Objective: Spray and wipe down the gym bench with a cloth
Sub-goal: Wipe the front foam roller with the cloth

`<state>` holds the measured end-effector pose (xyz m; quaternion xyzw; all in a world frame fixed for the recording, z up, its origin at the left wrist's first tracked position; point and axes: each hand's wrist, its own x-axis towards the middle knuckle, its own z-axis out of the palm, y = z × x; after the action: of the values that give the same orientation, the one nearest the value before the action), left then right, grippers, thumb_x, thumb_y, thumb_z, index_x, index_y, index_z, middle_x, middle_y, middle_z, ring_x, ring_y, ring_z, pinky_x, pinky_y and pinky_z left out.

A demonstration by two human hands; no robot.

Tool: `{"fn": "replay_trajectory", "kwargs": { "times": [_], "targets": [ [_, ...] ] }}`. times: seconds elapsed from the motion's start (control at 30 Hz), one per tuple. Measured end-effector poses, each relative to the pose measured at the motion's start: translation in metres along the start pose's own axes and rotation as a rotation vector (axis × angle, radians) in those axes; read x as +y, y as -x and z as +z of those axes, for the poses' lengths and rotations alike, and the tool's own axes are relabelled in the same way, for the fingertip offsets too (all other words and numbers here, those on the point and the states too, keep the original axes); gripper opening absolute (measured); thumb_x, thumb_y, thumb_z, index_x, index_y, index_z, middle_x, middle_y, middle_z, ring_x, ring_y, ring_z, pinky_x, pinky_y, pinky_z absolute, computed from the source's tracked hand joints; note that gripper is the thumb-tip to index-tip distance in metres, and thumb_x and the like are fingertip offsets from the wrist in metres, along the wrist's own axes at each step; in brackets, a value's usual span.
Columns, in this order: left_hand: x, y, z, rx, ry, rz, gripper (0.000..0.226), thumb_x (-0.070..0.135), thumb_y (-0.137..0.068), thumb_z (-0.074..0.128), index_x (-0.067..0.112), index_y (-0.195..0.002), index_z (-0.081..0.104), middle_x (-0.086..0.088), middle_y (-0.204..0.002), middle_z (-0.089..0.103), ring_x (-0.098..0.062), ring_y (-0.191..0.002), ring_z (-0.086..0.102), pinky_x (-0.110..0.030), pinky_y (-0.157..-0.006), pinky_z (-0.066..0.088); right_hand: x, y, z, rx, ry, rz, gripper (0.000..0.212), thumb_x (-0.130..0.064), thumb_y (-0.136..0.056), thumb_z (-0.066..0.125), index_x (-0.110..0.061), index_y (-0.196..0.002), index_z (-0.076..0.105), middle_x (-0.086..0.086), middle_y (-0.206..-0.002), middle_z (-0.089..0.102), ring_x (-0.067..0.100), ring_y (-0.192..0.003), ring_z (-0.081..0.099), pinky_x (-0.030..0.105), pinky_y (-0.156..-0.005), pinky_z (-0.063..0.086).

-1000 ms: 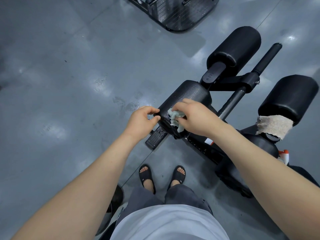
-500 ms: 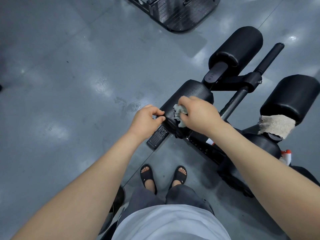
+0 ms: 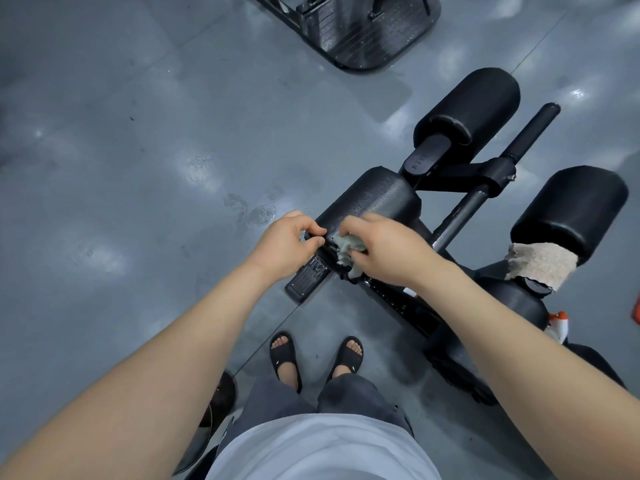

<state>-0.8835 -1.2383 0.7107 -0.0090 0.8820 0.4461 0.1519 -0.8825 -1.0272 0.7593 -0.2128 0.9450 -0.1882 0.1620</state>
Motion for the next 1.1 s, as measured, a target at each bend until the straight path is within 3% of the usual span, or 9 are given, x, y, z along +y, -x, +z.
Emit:
{"fn": "replay_trajectory", "kwargs": {
  "times": [0.17,0.27,0.37,0.5,0.6,0.73,0.9,1.0,1.1],
  "targets": [
    [0.007,-0.005,-0.003,-0.014,-0.029,0.006,0.006,0.027,-0.091,0.074,0.026,-0.086,0.07,0.011,-0.097,0.061,-0.012,-0.099,0.061,-0.034,-0.094,0.05,0.011,-0.011,-0.012,0.103,0.133,0.157,0.023,-0.025,-0.092,0.054,-0.028,-0.114,0.052,-0.003,-0.092,0.048,0.026,-0.073,0.054,0.031,-0.058,0.039],
    [0.009,-0.009,-0.003,-0.024,-0.079,0.004,0.015,0.028,-0.088,0.075,0.032,-0.08,0.064,0.008,-0.099,0.062,-0.013,-0.097,0.062,-0.039,-0.094,0.05,0.006,-0.014,-0.009,0.07,0.061,0.118,0.021,-0.021,-0.089,0.057,-0.024,-0.11,0.054,-0.002,-0.087,0.046,0.027,-0.074,0.053,0.031,-0.058,0.036],
    [0.011,-0.013,-0.004,-0.048,-0.085,0.001,0.018,0.026,-0.088,0.077,0.032,-0.098,0.063,0.005,-0.111,0.058,-0.015,-0.101,0.063,-0.039,-0.098,0.05,0.001,-0.014,-0.012,-0.024,0.062,0.058,0.022,-0.027,-0.088,0.06,-0.027,-0.109,0.052,-0.003,-0.089,0.051,0.025,-0.079,0.054,0.031,-0.056,0.033],
    [0.017,-0.016,-0.009,-0.143,-0.1,-0.077,0.041,0.028,-0.092,0.074,0.024,-0.13,0.061,0.003,-0.13,0.052,-0.014,-0.112,0.061,-0.033,-0.103,0.047,0.008,-0.026,-0.022,0.029,0.193,0.166,0.021,-0.029,-0.092,0.053,-0.028,-0.112,0.049,-0.001,-0.092,0.054,0.028,-0.082,0.055,0.032,-0.061,0.037],
    [0.022,-0.019,-0.012,-0.173,-0.141,-0.115,0.04,0.03,-0.09,0.075,0.021,-0.127,0.063,0.002,-0.128,0.058,-0.015,-0.114,0.062,-0.035,-0.104,0.048,0.007,-0.027,-0.018,0.114,0.167,0.191,0.014,-0.026,-0.093,0.05,-0.023,-0.107,0.049,0.001,-0.086,0.049,0.029,-0.074,0.053,0.031,-0.056,0.034],
    [0.03,-0.021,-0.019,-0.185,-0.146,-0.135,0.039,0.026,-0.089,0.078,0.016,-0.125,0.066,0.004,-0.121,0.058,-0.016,-0.111,0.062,-0.03,-0.1,0.048,0.002,-0.016,-0.007,0.047,0.028,0.055,0.018,-0.021,-0.088,0.058,-0.024,-0.105,0.053,-0.002,-0.089,0.047,0.027,-0.075,0.054,0.033,-0.057,0.037],
    [0.035,-0.025,-0.021,-0.194,-0.16,-0.129,0.038,0.028,-0.087,0.08,0.017,-0.121,0.069,0.002,-0.122,0.062,-0.016,-0.112,0.06,-0.024,-0.095,0.044,0.014,-0.017,-0.017,0.115,0.135,0.134,0.017,-0.027,-0.091,0.054,-0.029,-0.108,0.054,-0.003,-0.091,0.049,0.026,-0.075,0.053,0.034,-0.059,0.045],
    [0.034,-0.024,-0.022,-0.209,-0.166,-0.128,0.036,0.026,-0.089,0.078,0.016,-0.123,0.069,0.002,-0.123,0.065,-0.014,-0.115,0.06,-0.021,-0.096,0.042,0.011,-0.017,-0.009,0.146,0.078,0.095,0.015,-0.023,-0.09,0.055,-0.025,-0.104,0.058,0.0,-0.092,0.047,0.03,-0.07,0.053,0.032,-0.053,0.041],
    [0.031,-0.025,-0.023,-0.208,-0.126,-0.119,0.026,0.016,-0.096,0.07,0.014,-0.122,0.07,0.003,-0.119,0.066,-0.012,-0.114,0.063,-0.018,-0.098,0.042,0.007,-0.011,0.0,0.096,-0.028,-0.004,0.023,-0.019,-0.086,0.058,-0.026,-0.107,0.062,0.002,-0.095,0.05,0.033,-0.076,0.058,0.041,-0.059,0.052]
  ]
}}
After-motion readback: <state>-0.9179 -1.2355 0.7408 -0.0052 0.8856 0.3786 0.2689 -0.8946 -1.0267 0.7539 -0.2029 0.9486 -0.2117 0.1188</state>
